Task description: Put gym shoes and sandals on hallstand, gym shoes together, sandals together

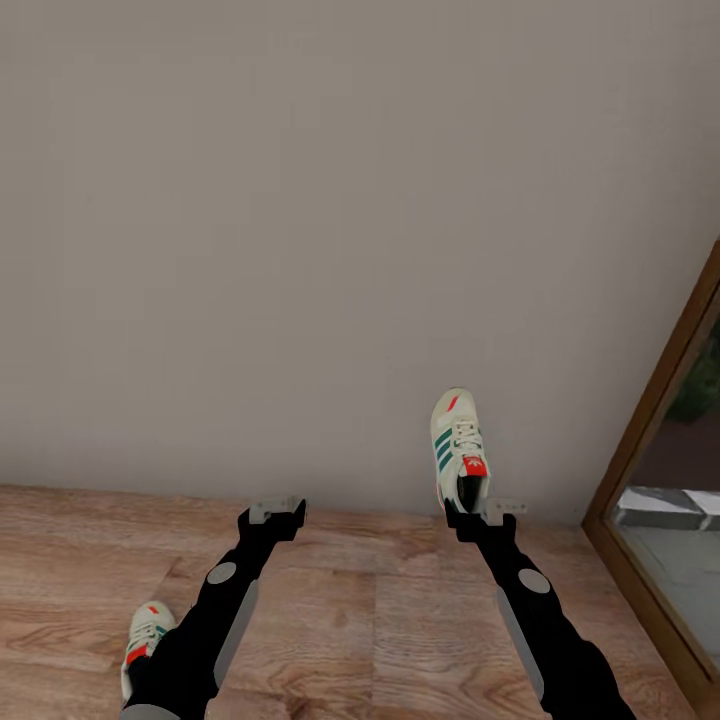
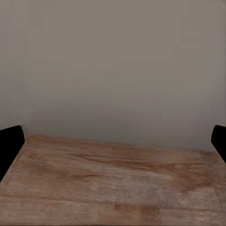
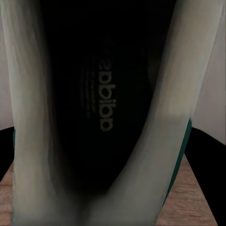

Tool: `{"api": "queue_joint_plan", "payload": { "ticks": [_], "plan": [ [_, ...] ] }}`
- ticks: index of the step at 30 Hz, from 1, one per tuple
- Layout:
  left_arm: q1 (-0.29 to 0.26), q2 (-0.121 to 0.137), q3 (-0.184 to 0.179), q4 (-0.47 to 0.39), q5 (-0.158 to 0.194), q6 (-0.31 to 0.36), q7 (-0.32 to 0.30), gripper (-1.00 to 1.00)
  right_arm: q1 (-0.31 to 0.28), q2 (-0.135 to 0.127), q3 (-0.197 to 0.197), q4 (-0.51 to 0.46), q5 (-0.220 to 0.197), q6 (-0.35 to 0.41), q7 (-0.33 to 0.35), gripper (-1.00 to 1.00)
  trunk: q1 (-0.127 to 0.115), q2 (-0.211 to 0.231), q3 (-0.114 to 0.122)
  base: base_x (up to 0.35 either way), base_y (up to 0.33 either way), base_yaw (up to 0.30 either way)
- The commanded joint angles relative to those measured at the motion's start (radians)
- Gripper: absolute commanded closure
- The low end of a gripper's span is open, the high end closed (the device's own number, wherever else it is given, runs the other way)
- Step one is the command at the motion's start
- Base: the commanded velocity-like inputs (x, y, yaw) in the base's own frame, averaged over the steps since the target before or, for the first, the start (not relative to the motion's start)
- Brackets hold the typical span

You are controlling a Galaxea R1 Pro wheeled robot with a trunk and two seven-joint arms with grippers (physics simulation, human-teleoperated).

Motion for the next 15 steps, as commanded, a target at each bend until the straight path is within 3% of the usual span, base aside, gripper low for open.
{"api": "queue_joint_plan", "payload": {
  "ticks": [1,5,11,15],
  "plan": [
    [0.0,0.0,-0.001,-0.001,0.005,0.005,0.0,-1.0,0.0,0.0,-0.001,-0.002,0.0,0.006,0.002,1.0,0.0,0.0,0.0,-0.01,-0.016,0.292],
    [0.0,0.0,-0.001,-0.001,0.005,0.005,0.0,-1.0,0.0,0.0,0.0,-0.002,0.0,0.006,0.002,1.0,0.0,0.0,0.002,-0.002,-0.014,0.291],
    [0.0,0.0,-0.001,-0.001,0.005,0.005,0.0,-1.0,-0.001,0.0,0.0,-0.002,0.0,0.006,0.002,1.0,0.0,0.0,0.005,0.0,-0.216,0.291],
    [0.0,0.0,-0.001,-0.001,0.005,0.004,0.0,-1.0,0.0,0.0,0.0,-0.002,0.0,0.006,0.002,1.0,0.0,0.0,0.008,0.0,-0.067,0.291]
  ]
}}
